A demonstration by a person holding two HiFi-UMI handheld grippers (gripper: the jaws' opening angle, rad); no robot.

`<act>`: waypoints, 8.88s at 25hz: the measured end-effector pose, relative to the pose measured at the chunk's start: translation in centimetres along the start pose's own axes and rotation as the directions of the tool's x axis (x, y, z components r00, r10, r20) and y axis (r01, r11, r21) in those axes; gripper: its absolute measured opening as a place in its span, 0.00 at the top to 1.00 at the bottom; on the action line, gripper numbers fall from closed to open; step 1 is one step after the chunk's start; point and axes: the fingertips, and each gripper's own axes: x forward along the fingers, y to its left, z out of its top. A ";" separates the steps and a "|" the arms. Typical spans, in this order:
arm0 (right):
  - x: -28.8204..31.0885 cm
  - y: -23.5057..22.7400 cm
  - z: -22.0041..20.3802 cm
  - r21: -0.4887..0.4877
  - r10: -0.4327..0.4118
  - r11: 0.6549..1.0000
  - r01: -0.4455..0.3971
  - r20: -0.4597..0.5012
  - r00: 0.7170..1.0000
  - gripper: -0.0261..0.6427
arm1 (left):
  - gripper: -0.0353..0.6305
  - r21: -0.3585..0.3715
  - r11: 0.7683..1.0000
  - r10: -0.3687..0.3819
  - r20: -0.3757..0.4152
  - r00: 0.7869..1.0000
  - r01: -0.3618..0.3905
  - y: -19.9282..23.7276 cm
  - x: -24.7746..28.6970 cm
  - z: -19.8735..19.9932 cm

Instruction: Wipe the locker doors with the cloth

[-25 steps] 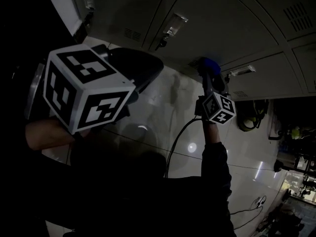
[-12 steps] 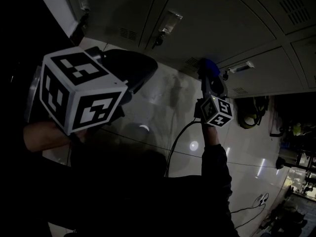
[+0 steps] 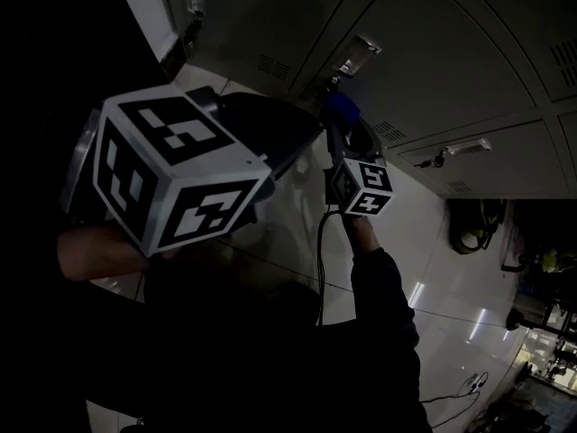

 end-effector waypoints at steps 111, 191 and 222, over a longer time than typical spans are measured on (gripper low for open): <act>-3.3 -8.9 -4.5 0.093 -0.156 0.983 0.158 -0.026 0.987 0.72 | 0.95 0.175 0.981 -0.058 -0.147 0.987 0.084 -1.2 5.1 -4.5; -8.5 -15.6 -9.3 0.142 -0.215 0.962 0.234 -0.133 0.967 0.72 | 0.95 0.233 0.967 -0.061 -0.192 0.979 0.106 -1.9 7.2 -4.9; -16.8 -1.5 -1.0 0.221 0.005 0.975 -0.024 0.083 0.997 0.74 | 0.95 0.183 0.978 -0.063 -0.186 0.980 0.098 -1.6 6.4 -5.1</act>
